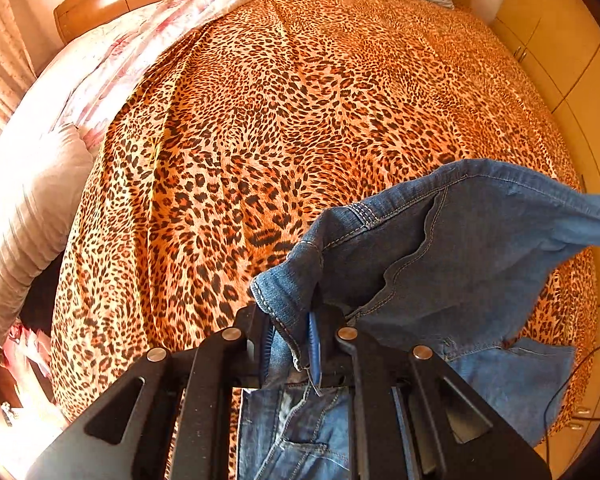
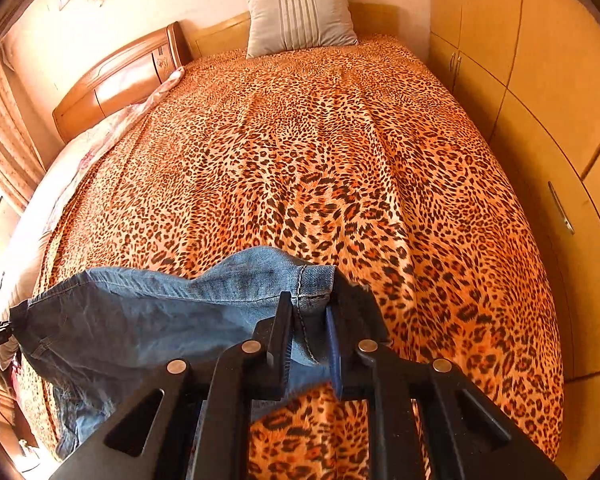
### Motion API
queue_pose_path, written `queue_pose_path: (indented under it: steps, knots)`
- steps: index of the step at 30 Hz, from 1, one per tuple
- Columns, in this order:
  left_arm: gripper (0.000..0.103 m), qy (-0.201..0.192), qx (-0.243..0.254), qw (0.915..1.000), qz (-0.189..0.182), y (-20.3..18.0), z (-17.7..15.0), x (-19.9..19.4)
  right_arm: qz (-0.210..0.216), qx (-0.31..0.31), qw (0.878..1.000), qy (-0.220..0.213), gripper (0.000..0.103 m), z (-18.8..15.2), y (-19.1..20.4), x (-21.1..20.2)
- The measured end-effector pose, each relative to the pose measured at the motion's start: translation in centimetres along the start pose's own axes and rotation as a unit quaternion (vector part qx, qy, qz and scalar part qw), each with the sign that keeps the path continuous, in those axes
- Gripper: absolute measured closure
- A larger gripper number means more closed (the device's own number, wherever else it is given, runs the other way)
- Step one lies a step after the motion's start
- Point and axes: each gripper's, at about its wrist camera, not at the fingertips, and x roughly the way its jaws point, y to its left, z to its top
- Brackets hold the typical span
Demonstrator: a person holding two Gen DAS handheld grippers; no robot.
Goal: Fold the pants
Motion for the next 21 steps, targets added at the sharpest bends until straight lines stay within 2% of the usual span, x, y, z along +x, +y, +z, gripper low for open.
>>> queue_pose_path:
  steps: [5, 8, 12, 13, 17, 19, 21]
  knots:
    - [0.09, -0.012, -0.019, 0.9997, -0.009, 1.3, -4.3, -1.9, 0.033, 0.036, 0.999, -0.016, 0.088, -6.6, -2.2, -5.4]
    - [0.09, 0.004, -0.039, 0.9989, -0.026, 2.2, -8.0, -2.3, 0.044, 0.068, 0.997, -0.016, 0.088, -11.4, -3.9, -7.6]
    - [0.09, 0.073, -0.067, 0.9939, -0.048, 2.8, -13.4, 0.6, 0.041, 0.11, 0.993, 0.007, 0.086, -18.8, -6.5, -9.1]
    - [0.09, 0.095, -0.069, 0.9922, -0.042, 2.6, -14.8, 1.9, 0.034, 0.117, 0.992, 0.021, 0.085, -20.8, -7.0, -8.9]
    - [0.09, 0.2, -0.077, 0.9765, -0.022, 2.5, -19.1, 7.8, -0.028, 0.119, 0.986, 0.112, 0.081, -27.1, -8.2, -5.6]
    - [0.09, 0.212, -0.093, 0.9726, -0.019, 3.3, -20.1, 7.9, -0.035, 0.123, 0.983, 0.134, 0.081, -28.9, -8.3, -5.2]
    - [0.09, 0.201, -0.113, 0.9723, -0.037, 4.6, -20.4, 6.3, -0.034, 0.13, 0.982, 0.131, 0.081, -29.6, -8.6, -6.5]
